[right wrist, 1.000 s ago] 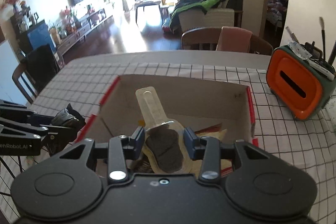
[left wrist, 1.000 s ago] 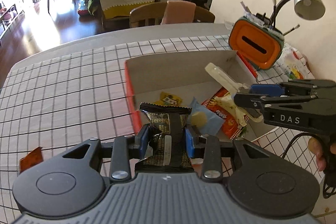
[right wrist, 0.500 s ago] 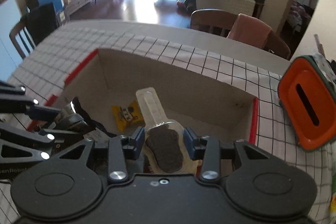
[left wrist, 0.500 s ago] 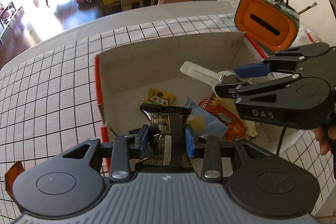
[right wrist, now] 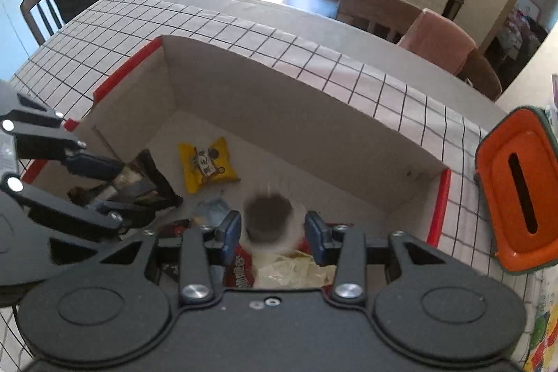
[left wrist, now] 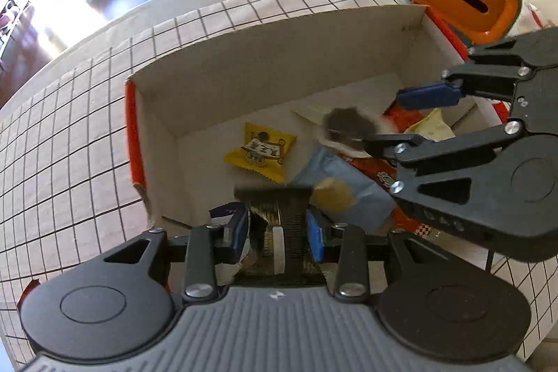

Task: Organize snacks
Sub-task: 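Lower both snacks into the red box and open both tools, then move both tools back toward the red Oreo bag and green pouch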

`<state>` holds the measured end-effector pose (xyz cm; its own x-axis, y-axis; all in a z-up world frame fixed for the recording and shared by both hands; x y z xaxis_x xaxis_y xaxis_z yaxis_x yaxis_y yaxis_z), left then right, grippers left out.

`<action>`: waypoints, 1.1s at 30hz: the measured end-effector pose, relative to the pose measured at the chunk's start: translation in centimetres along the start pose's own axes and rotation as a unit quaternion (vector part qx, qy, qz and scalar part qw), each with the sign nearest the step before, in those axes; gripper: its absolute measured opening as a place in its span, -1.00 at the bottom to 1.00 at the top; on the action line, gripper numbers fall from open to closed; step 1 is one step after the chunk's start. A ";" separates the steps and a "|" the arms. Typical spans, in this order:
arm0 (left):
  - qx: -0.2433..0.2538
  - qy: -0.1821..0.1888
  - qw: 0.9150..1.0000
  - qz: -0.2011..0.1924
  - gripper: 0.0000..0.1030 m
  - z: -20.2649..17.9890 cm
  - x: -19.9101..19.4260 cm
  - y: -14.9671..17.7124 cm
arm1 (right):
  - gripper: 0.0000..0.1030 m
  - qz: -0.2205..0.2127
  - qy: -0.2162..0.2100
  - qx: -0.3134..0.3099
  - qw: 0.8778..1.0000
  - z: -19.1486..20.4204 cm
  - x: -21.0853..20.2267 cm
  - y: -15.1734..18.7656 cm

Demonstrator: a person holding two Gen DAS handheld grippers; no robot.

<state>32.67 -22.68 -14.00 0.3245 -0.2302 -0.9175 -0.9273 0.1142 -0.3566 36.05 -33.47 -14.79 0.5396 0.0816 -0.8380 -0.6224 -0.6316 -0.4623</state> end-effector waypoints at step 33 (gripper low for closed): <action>-0.031 0.045 0.989 -0.139 -0.07 3.3 -9.4 4.9 | 0.28 -0.110 -0.063 0.133 0.983 0.4 -10.7 1.1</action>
<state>25.73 -16.76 -7.66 0.5527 -0.3303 -0.7651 -0.8155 -0.0253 -0.5782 29.41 -34.74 -6.41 0.6130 0.2998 -0.7310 -0.6343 -0.3651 -0.6815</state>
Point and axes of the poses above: each gripper's, at about its wrist camera, not at the fingertips, and x roughly the way its jaws point, z to its left, y to its underside, the point moved 4 cm from there along x, roughly the way its jaws point, and after that the axes turned 12 degrees about y, right-handed, at the moved point
